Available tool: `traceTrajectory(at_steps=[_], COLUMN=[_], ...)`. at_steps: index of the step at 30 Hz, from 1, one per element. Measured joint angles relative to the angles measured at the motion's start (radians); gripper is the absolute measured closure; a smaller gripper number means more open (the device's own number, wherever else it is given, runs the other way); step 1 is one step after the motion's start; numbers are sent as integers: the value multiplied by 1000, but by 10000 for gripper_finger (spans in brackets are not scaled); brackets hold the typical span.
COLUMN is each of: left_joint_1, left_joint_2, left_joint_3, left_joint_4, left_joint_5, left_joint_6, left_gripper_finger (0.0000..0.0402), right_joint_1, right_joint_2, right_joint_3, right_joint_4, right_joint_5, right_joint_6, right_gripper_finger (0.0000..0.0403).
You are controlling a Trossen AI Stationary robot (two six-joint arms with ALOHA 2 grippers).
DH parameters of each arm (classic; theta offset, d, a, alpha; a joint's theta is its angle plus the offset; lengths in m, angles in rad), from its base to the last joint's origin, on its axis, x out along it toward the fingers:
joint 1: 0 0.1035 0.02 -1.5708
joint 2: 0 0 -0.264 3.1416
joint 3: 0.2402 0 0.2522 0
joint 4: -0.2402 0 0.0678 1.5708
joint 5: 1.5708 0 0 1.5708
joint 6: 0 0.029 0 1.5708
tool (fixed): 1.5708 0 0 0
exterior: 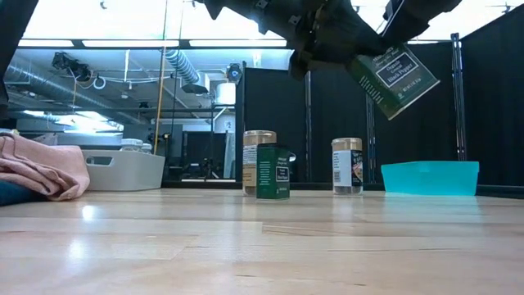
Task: Sort spices by type
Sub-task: Put bottom black spice can into the transparent bin
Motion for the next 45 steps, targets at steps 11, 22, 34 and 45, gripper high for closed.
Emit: traceTrajectory(at_steps=[11,22,34,45], left_joint_1=[0,0,0,0], left_joint_2=[1,1,1,-1], left_joint_3=[-1,-1,-1,2], left_joint_4=[12,16,20,15], left_joint_5=[-12,-13,2,8], left_joint_6=[20,18,21,18], left_gripper_finger=[263,240,136,92], right_joint_1=[0,0,0,7], right_joint_2=[-1,-1,-1,1], right_joint_3=[0,0,0,-1], right_joint_4=[-7,-10,-6,-18], right_joint_5=[4,2,-4,9], right_joint_6=[0,1,4,26], right_gripper_finger=[266,270,273,273])
